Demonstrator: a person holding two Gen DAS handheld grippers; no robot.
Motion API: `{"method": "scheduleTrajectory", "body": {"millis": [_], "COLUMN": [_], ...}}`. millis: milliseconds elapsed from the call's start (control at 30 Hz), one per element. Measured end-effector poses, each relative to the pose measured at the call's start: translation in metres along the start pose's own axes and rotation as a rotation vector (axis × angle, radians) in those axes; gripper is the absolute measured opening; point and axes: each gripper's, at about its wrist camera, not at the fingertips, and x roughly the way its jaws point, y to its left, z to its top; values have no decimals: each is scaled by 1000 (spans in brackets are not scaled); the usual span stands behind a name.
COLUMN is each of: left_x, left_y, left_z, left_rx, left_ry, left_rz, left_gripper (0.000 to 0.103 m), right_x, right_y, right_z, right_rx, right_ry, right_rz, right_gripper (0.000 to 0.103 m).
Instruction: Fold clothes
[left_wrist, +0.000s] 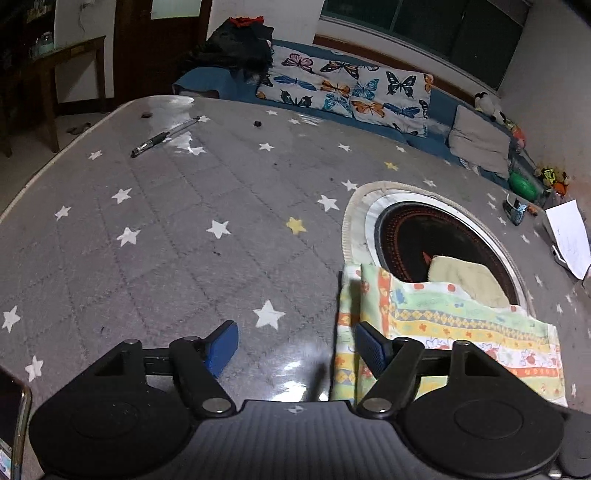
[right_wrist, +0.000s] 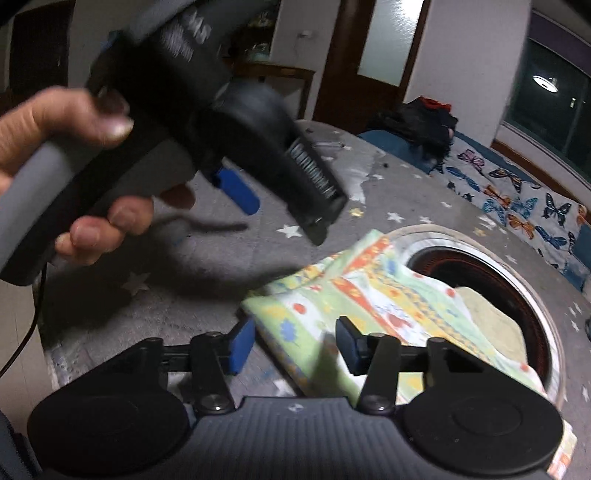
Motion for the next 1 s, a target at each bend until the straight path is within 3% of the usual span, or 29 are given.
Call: {"method": "scheduleTrajectory", "body": {"millis": [167,333,500,600,800,833,900,967,1000], "left_x": [5,11,15,14,28,31,32,36,38], "left_y": [-1,2,2,2,-10,-10,-12,-12,-13], "left_z": [0,4,7,8,5,4,3,1,0], "left_rx": [-28,-105,-198,-268,-291,-296,-284,-287,-287], "left_ry": [15,53,75,86,138,144,136,159,163], "left_rz": [-29,-86,-128,-219,-232,-229,-236,-260,-265], "left_gripper": [84,86,86,88,86,84,65,33,26], "right_x": [11,4,-15,-24,-34,-35,-38,-39,-39], "right_y": [2,-9,-34,-46,-52,-52,-52,-52,-51], "right_z": [2,2,5,3,-1,-2,-2,-4,-5], "right_rx": [-1,75,214,266,286,292,301,302,301], "right_ry": [17,-18,-81,-106,-132,-138,-149,-150,-147], "right_rz": [8,39,78,93,96,97,103,111,113], "right_gripper": [35,14,11,10,10,10,10,10,10]}}
